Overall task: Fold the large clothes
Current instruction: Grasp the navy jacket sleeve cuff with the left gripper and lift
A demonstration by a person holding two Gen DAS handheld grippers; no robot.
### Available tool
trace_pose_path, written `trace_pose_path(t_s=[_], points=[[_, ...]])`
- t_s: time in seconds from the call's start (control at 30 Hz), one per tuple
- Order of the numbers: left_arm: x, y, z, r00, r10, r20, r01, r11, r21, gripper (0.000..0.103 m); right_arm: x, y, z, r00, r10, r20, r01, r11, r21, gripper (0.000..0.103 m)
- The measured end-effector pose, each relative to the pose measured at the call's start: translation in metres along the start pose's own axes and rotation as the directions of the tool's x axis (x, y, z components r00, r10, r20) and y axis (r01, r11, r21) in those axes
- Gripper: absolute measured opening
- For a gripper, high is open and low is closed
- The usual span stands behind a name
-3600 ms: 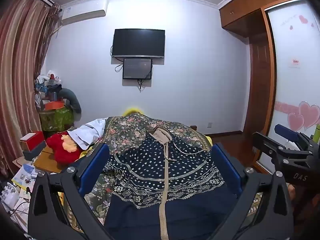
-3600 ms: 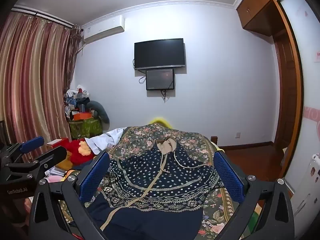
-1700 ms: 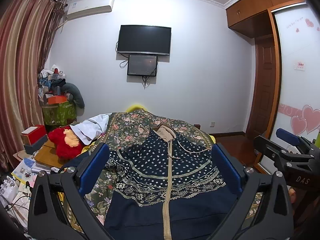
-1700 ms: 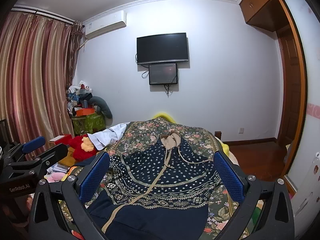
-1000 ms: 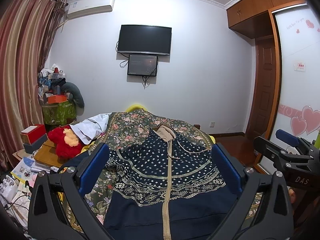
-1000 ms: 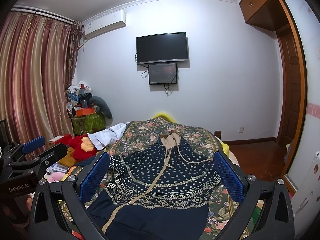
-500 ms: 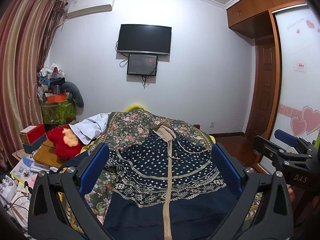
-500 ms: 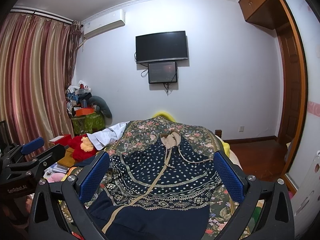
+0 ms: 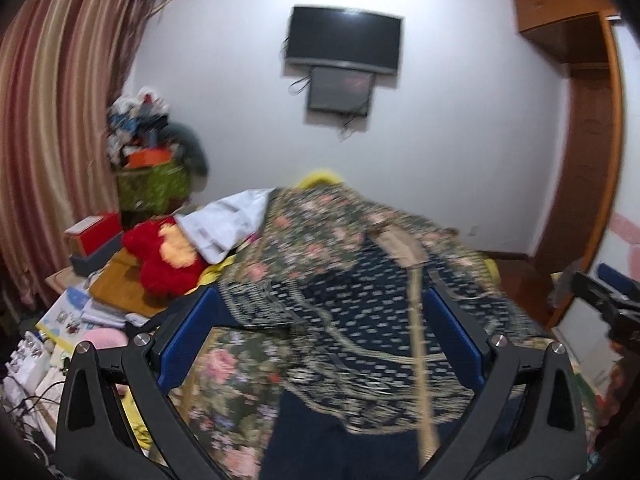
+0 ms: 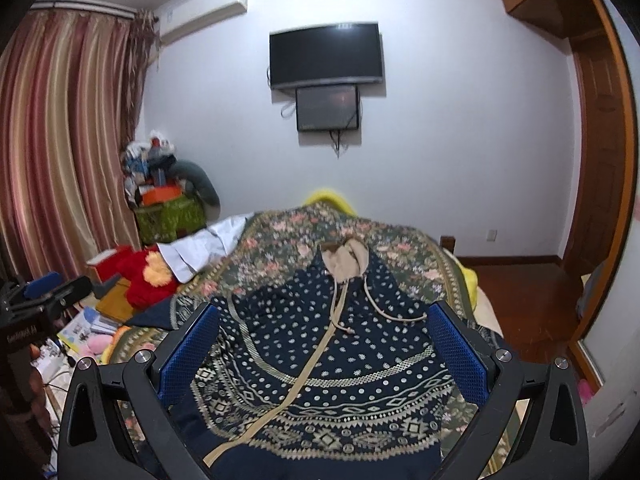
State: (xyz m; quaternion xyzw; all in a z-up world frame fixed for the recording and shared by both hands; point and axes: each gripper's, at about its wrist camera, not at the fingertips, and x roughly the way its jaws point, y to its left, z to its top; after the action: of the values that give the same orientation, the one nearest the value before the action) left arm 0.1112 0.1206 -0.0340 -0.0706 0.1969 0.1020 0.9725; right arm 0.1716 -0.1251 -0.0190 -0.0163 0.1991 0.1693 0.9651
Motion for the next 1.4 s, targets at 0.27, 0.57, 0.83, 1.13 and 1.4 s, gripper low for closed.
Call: trace_pose_path(t_s=[0.27, 0.57, 0.83, 1.13, 1.4], points=[[0.107, 0.086, -0.012, 0.968, 0.16, -0.193, -0.173, 0.984, -0.052, 0.103, 0.111, 0.005, 0.01, 0.987, 0.008, -0.163, -0.013, 1.0, -0.026, 0.103], [0.197, 0.168, -0.057, 0.888, 0.128, -0.442, -0.243, 0.946, -0.214, 0.103, 0.242, 0.039, -0.003, 0.939, 0.016, -0.343, -0.071, 0.987, -0.147, 0.103], [0.247, 0.206, -0.078, 0.839, -0.056, -0.541, -0.211, 0.884, -0.418, 0.097, 0.341, 0.065, -0.039, 0.852, 0.049, -0.521, -0.157, 0.974, -0.165, 0.103], [0.297, 0.245, -0.088, 0.813, -0.13, -0.568, -0.243, 0.81, -0.533, 0.055, 0.412, 0.093, -0.079, 0.744, 0.099, -0.661, -0.239, 0.963, -0.126, 0.103], [0.316, 0.242, -0.07, 0.826, 0.04, -0.562, -0.301, 0.874, -0.38, 0.014, 0.423, 0.109, -0.103, 0.733, 0.079, -0.676, -0.276, 0.942, -0.19, 0.102]])
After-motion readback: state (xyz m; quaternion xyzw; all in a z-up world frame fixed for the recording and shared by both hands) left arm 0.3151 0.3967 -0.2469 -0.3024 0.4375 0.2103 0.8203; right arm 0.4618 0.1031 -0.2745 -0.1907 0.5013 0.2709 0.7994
